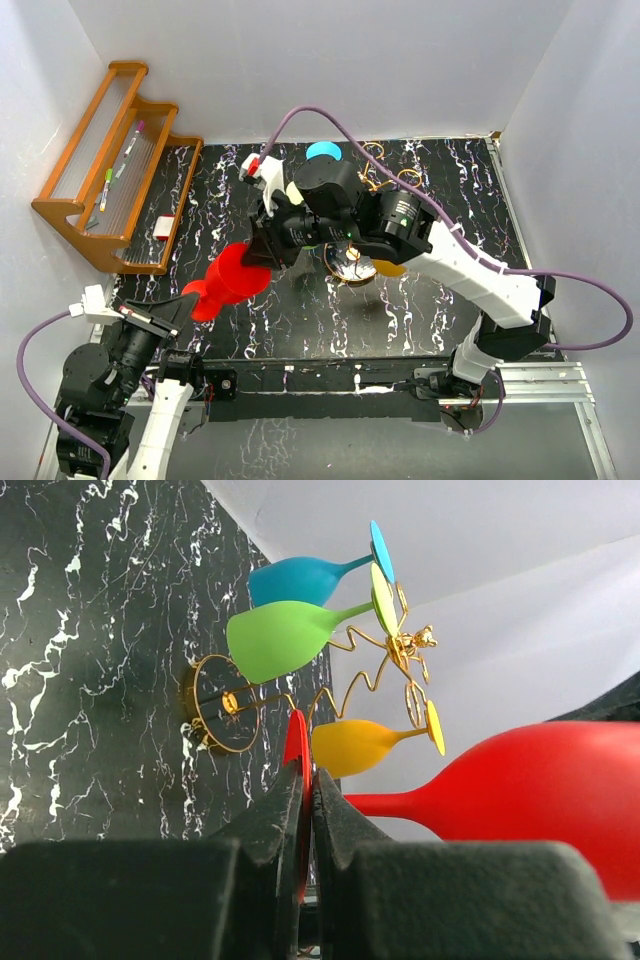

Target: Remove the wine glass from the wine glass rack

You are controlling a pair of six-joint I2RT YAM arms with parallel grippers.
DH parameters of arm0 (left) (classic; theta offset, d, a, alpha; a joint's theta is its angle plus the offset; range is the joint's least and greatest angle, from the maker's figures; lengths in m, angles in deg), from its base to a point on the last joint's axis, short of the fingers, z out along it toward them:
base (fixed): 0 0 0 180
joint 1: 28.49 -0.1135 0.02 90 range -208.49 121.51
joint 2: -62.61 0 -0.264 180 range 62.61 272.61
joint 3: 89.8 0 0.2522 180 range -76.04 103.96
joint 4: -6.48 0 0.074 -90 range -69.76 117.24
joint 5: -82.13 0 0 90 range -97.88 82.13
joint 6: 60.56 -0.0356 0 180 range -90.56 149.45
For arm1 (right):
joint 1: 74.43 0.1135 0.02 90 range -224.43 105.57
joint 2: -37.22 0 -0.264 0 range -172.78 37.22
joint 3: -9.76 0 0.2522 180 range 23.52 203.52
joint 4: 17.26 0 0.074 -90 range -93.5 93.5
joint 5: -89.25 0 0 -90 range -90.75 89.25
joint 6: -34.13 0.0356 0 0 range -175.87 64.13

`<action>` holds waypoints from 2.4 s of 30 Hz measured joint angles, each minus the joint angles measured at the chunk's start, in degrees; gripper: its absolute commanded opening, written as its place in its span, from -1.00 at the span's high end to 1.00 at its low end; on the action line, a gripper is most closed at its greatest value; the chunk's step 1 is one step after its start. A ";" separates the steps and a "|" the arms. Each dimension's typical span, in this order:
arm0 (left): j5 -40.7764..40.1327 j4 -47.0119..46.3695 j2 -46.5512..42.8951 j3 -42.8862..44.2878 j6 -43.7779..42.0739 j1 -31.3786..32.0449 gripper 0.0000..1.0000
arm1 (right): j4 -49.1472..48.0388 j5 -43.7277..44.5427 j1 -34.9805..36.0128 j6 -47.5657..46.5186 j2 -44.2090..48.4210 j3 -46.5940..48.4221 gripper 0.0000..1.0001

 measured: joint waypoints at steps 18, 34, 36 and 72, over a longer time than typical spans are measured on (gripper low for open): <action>-12.26 4.61 29.18 16.55 -13.16 0.35 -0.02 | 1.22 14.25 -25.70 -0.98 -4.02 12.57 0.85; -12.17 -10.97 50.01 9.14 -30.71 0.35 0.00 | -5.95 23.82 -64.70 5.90 -7.15 5.46 0.84; -12.15 -13.42 52.76 6.34 -32.68 0.35 0.00 | -6.05 23.04 -69.55 6.97 -7.15 -1.01 0.85; -7.32 -28.28 53.27 -11.02 -40.63 0.35 0.05 | -7.63 16.83 -78.71 7.48 -5.68 -29.81 0.64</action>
